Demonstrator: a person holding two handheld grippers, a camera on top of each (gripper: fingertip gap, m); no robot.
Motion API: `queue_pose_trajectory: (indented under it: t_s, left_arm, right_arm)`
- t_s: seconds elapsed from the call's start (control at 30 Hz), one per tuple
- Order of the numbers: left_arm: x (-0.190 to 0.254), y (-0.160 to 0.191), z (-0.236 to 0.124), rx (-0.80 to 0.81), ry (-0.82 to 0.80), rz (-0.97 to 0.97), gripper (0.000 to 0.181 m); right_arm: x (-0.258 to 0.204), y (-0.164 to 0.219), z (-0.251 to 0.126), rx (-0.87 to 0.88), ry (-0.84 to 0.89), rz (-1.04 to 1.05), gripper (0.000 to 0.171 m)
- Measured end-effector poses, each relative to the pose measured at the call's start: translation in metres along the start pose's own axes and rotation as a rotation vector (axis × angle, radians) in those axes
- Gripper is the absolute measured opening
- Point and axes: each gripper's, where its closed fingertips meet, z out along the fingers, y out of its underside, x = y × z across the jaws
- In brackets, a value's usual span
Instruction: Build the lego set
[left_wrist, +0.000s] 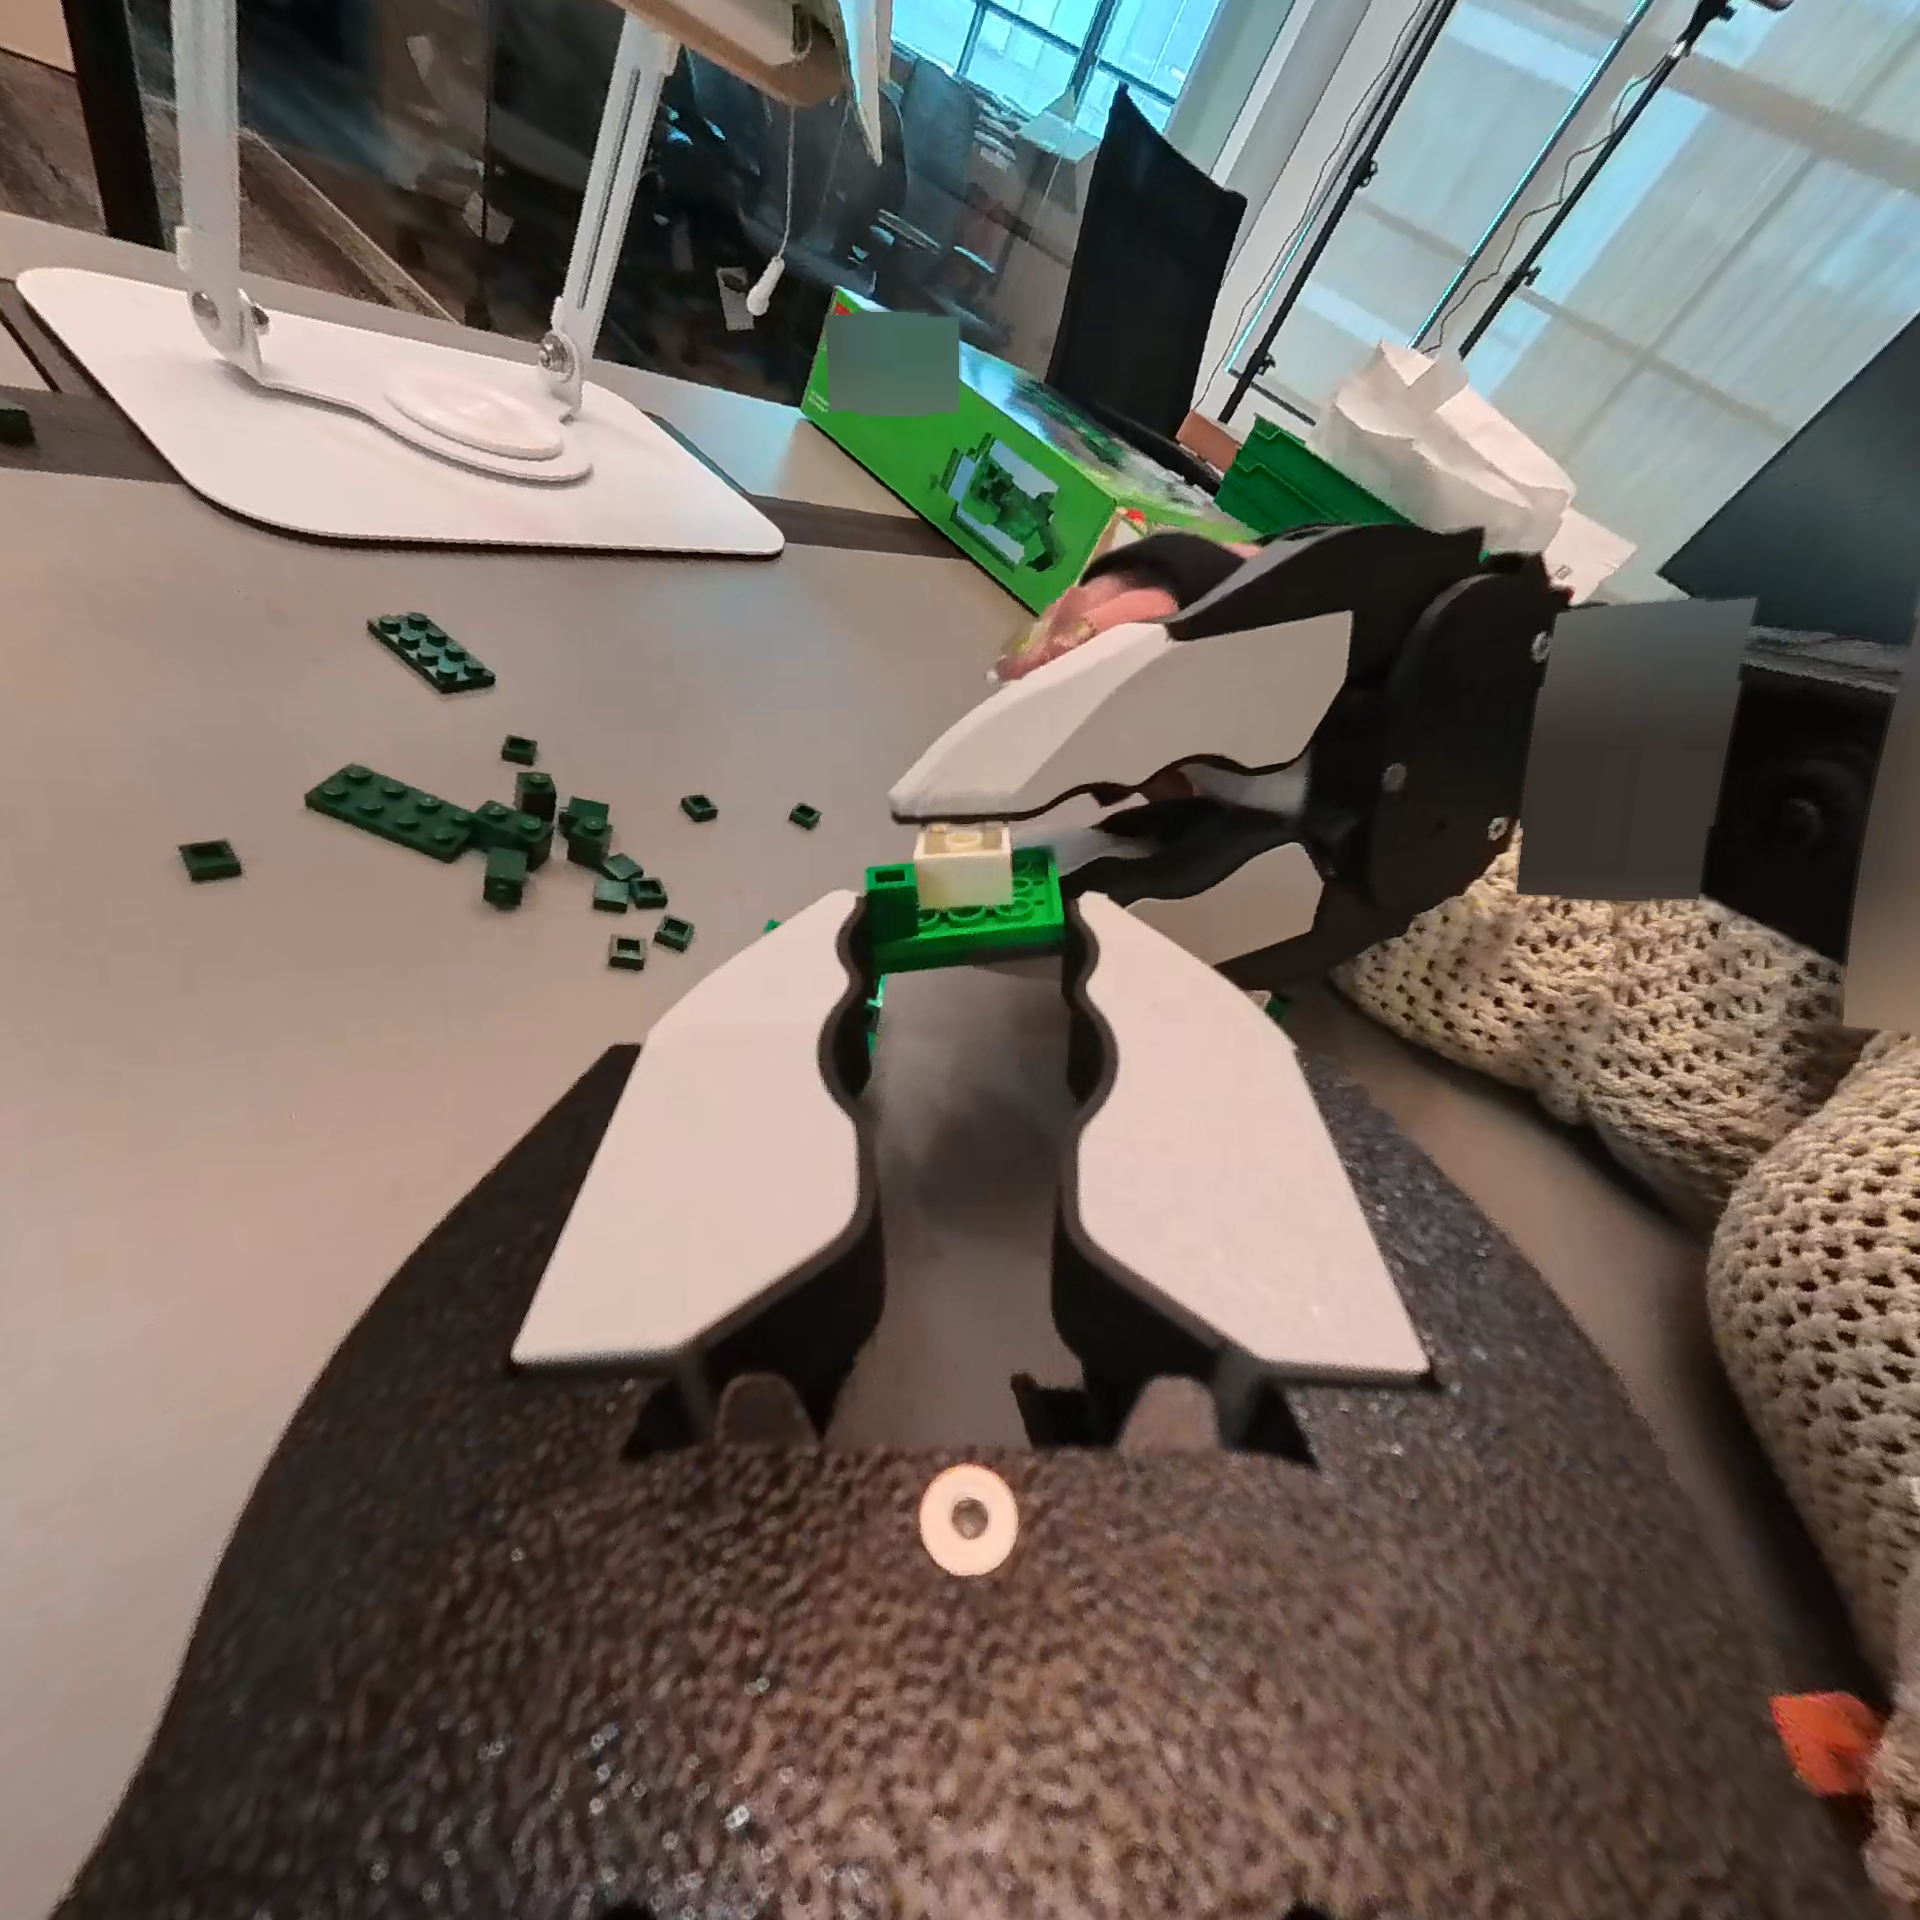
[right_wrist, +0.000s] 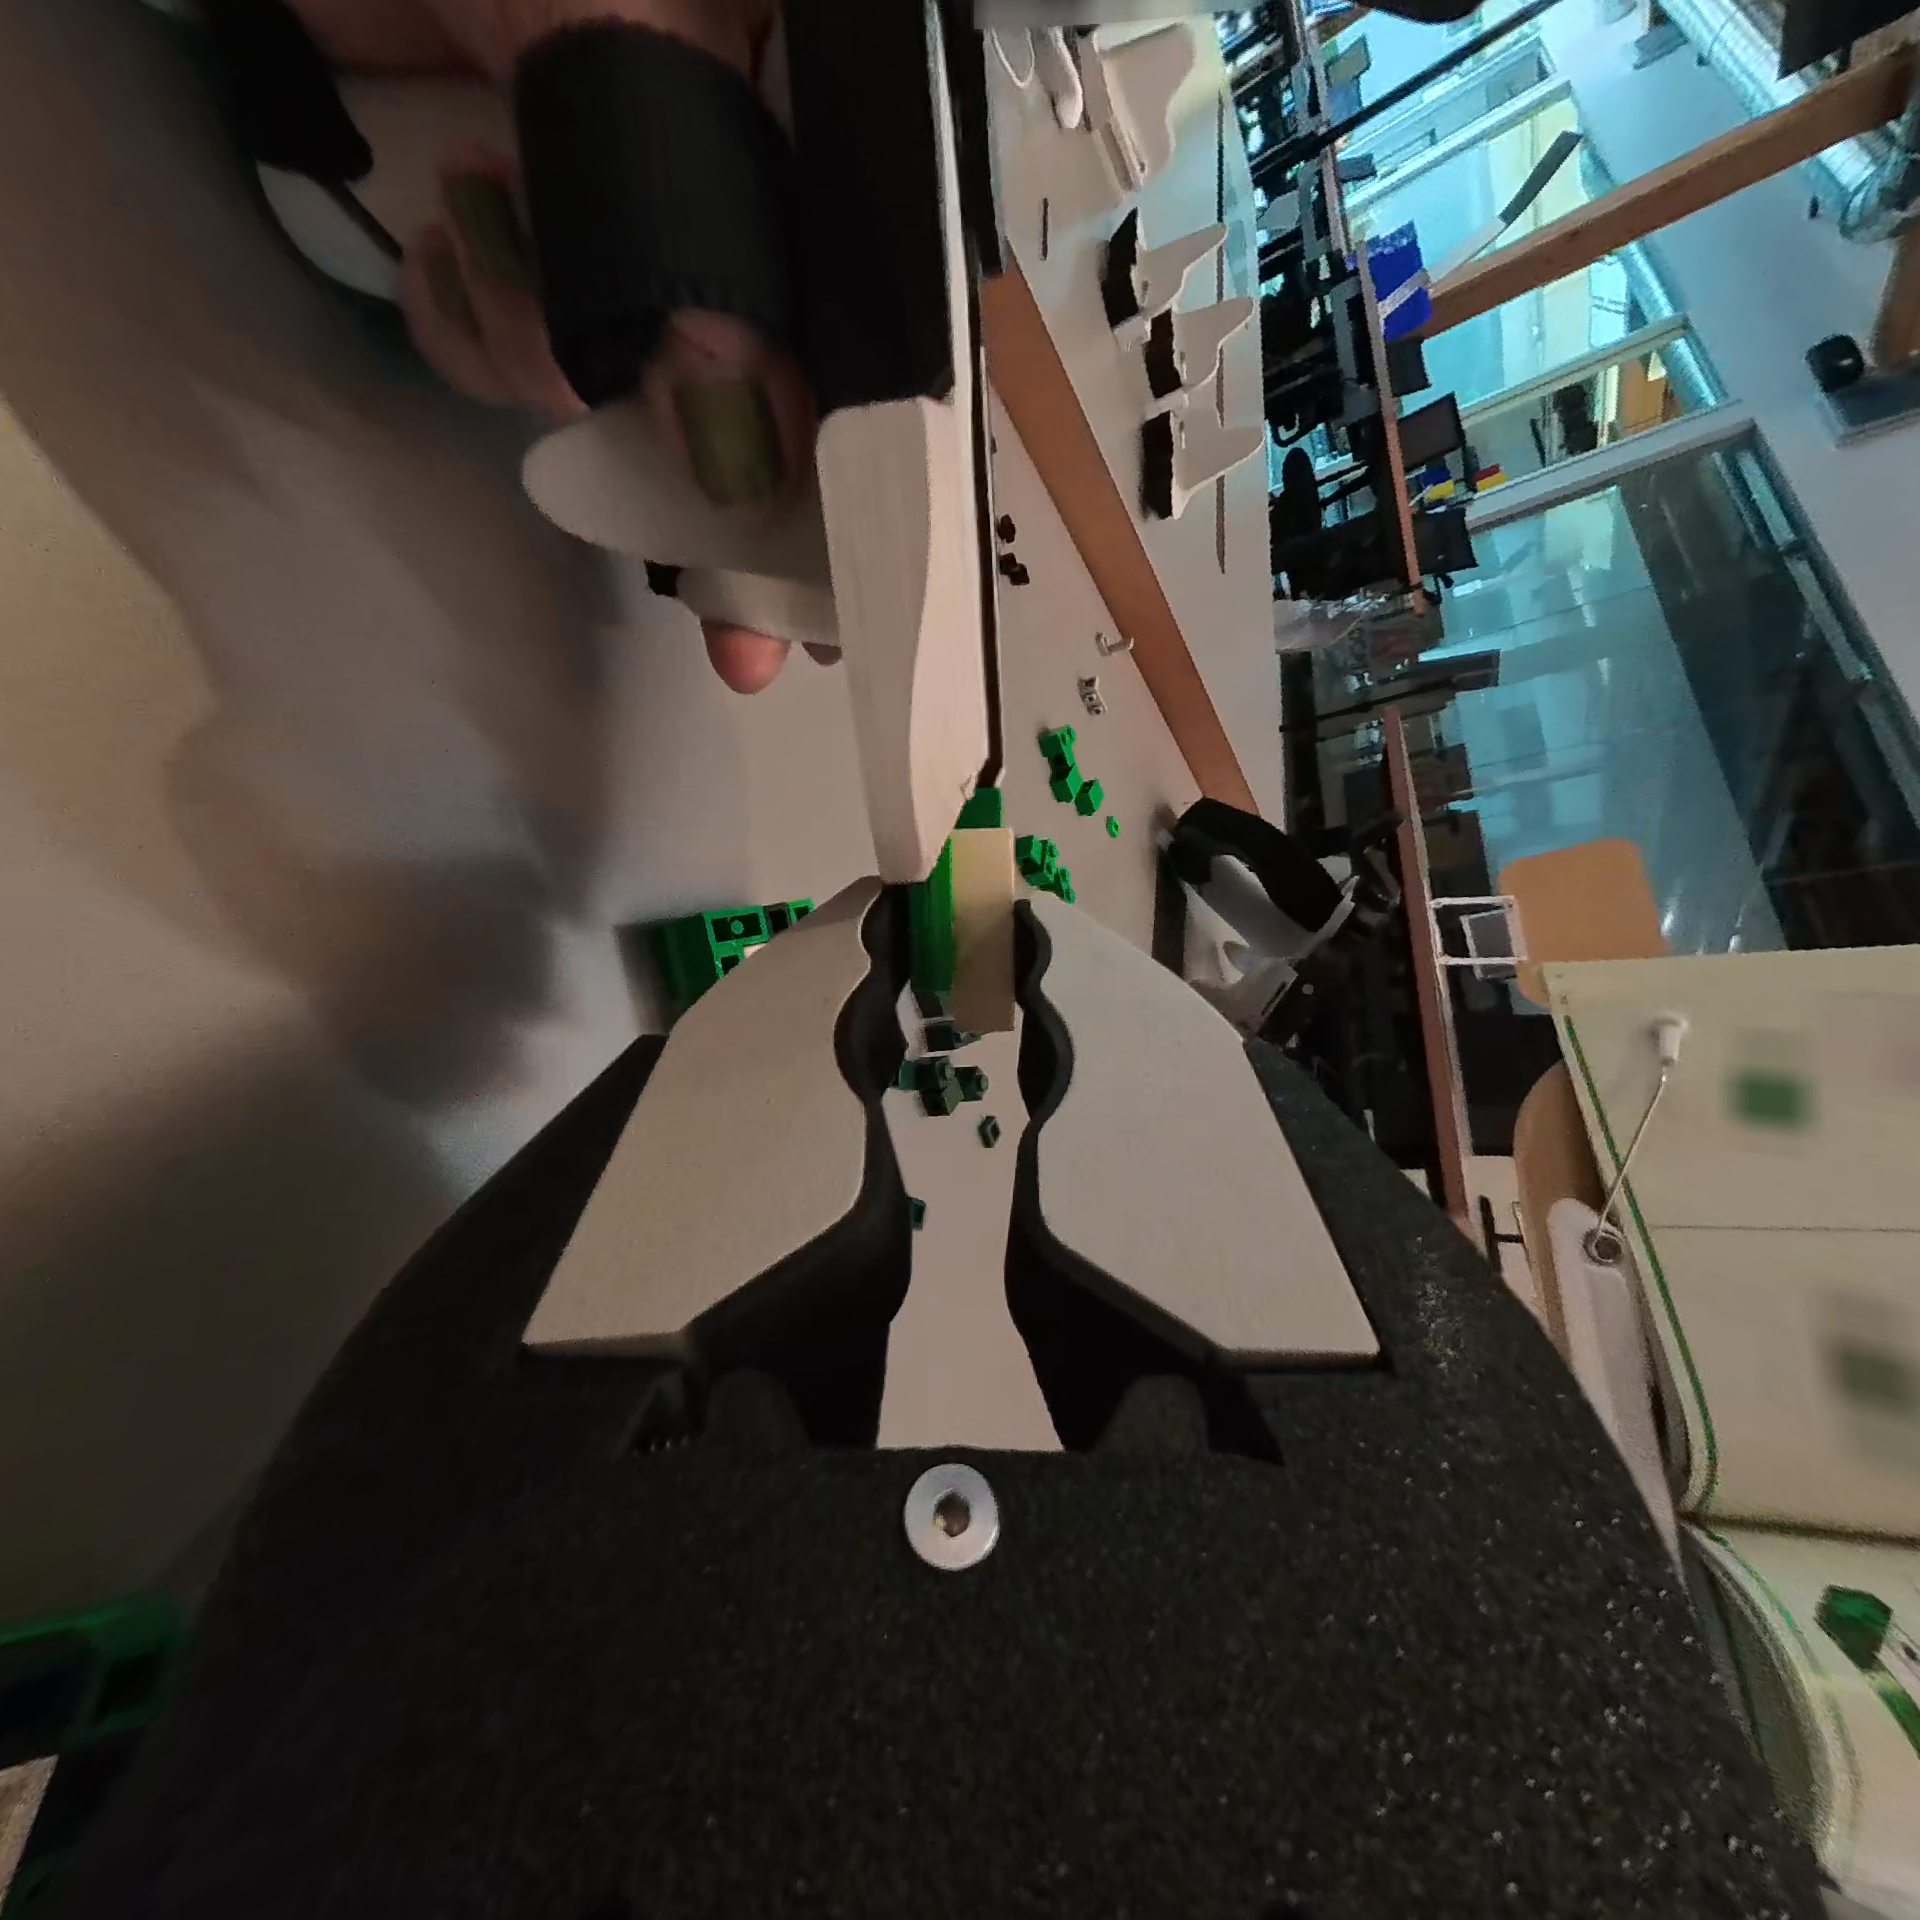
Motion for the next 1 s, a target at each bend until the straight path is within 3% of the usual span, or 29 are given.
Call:
queue_pose_trajectory:
  t_s: [0.33, 0.47, 0.53, 0.77, 0.87, 1.0]
  left_arm:
    - [0.000, 0.006, 0.002, -0.043, -0.015, 0.018, 0.034]
    - [-0.002, 0.006, 0.002, -0.045, -0.034, 0.034, 0.034]
    - [-0.001, 0.009, 0.004, -0.071, -0.032, 0.044, 0.034]
    - [0.003, 0.005, 0.001, -0.070, -0.027, 0.145, 0.035]
    - [0.003, -0.003, -0.006, -0.060, -0.031, 0.215, 0.046]
    - [0.004, -0.015, -0.013, -0.006, -0.040, 0.286, 0.026]
  right_arm:
    - [-0.003, 0.004, -0.001, -0.055, -0.014, -0.107, 0.018]
    - [-0.003, 0.002, 0.001, -0.023, -0.010, -0.037, 0.018]
    - [-0.005, 0.000, 0.002, -0.020, 0.003, -0.067, 0.025]
    - [-0.001, -0.005, -0.001, 0.025, 0.068, -0.153, 0.018]
    - [0.010, -0.009, -0.008, 0.088, 0.147, -0.165, 0.018]
    - [0.017, -0.011, -0.015, 0.122, 0.199, -0.208, 0.018]
